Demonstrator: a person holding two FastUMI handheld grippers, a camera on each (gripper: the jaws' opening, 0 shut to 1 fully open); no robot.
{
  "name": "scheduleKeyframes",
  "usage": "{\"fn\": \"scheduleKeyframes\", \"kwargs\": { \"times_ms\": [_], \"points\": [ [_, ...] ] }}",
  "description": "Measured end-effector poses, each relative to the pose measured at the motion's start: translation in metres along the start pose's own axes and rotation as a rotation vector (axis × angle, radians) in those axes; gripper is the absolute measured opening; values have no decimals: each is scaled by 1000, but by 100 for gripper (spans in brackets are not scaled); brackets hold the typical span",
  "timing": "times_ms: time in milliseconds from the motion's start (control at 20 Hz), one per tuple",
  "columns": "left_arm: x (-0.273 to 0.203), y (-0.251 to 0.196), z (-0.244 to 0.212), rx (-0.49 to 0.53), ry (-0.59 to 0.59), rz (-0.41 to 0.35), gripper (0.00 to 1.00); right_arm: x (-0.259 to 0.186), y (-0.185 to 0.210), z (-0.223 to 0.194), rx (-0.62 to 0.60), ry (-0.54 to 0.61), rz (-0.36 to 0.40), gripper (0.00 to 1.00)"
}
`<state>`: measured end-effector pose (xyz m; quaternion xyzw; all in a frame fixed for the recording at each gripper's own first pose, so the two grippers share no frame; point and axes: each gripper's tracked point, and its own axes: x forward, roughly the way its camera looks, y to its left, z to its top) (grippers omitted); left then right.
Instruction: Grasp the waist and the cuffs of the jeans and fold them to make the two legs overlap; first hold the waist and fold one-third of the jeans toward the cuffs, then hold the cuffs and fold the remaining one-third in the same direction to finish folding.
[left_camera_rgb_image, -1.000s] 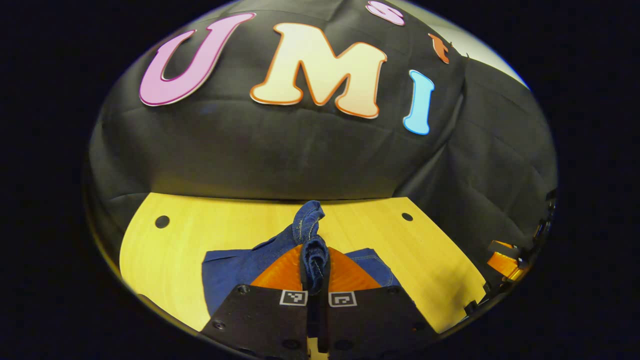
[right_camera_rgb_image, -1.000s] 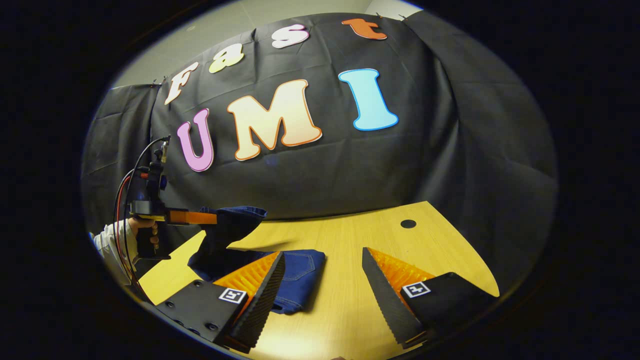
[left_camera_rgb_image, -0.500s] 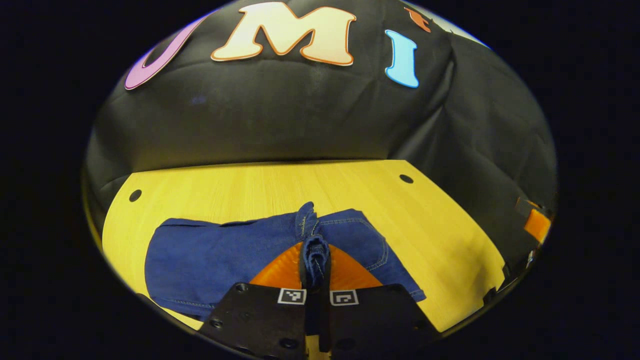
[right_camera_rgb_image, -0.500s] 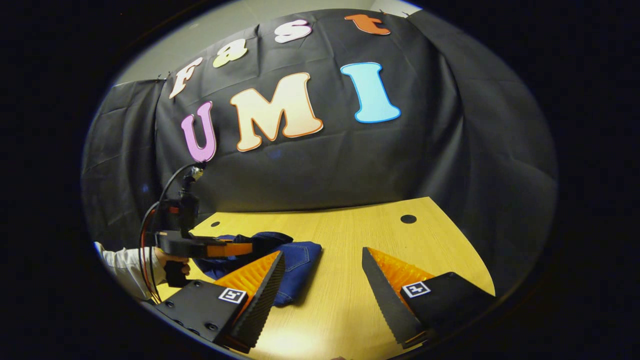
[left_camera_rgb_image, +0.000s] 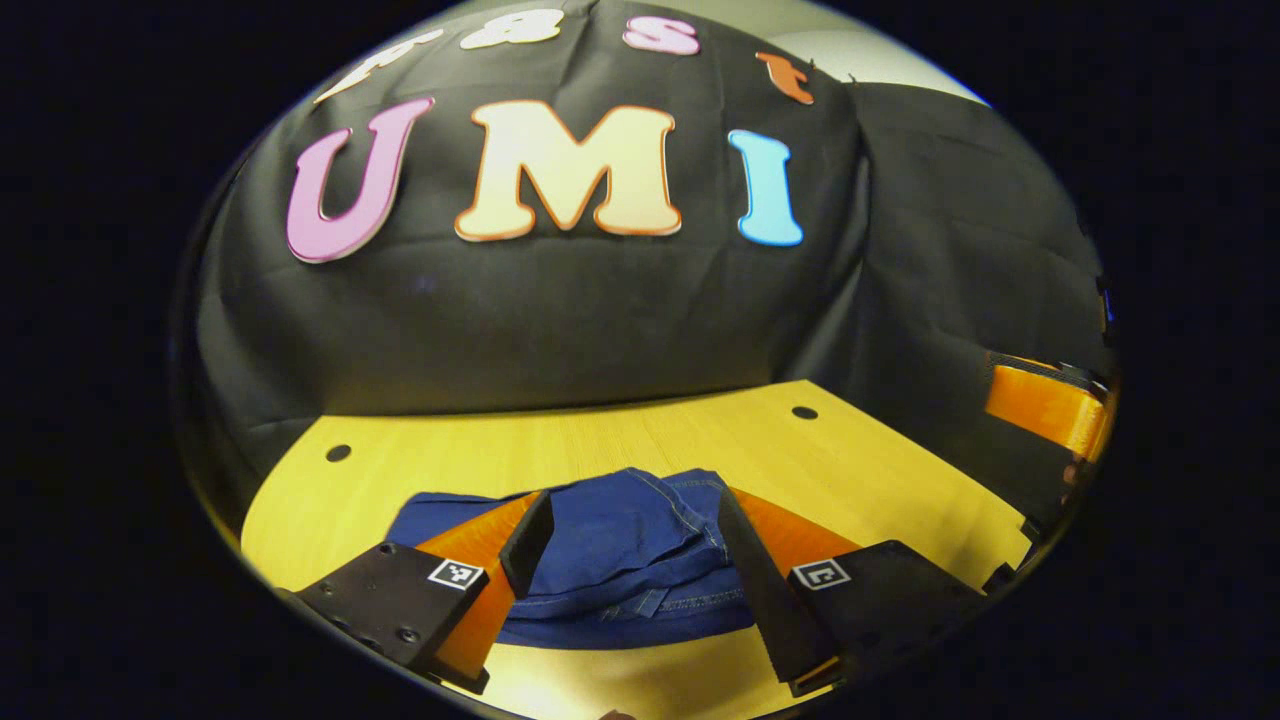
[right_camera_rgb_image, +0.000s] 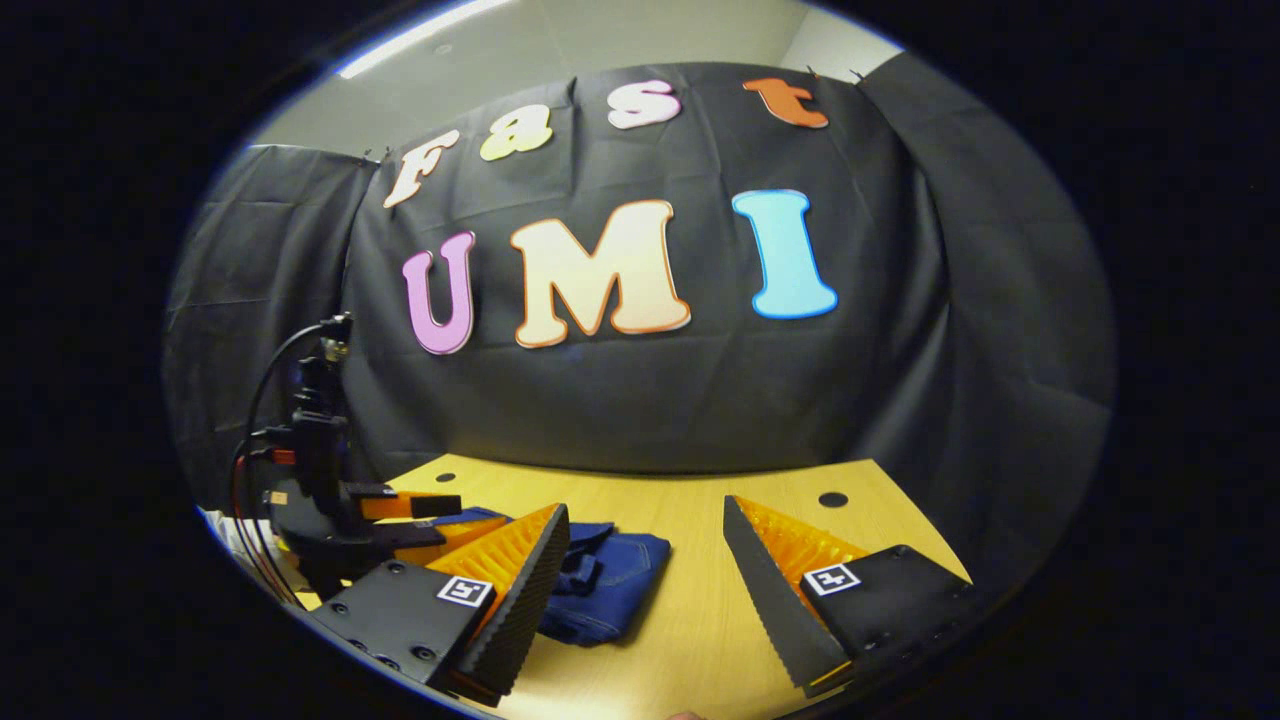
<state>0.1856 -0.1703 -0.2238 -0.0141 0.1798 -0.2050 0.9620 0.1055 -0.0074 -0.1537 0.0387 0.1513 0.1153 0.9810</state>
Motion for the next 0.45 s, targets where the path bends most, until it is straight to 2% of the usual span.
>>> {"fn": "scheduleKeyframes", "kwargs": {
  "times_ms": [250,350,400,450],
  "points": [
    [-80,16,37,50,-123,24,95,-39,52,40,-9,-120,1,97],
    [-111,21,52,69,-174,37,95,-52,71,43,-9,-141,3,97],
    [-125,22,58,75,-196,38,95,-58,83,46,-11,-151,12,92],
    [-137,25,63,81,-215,45,95,-62,91,47,-16,-159,14,97]
  ]
}}
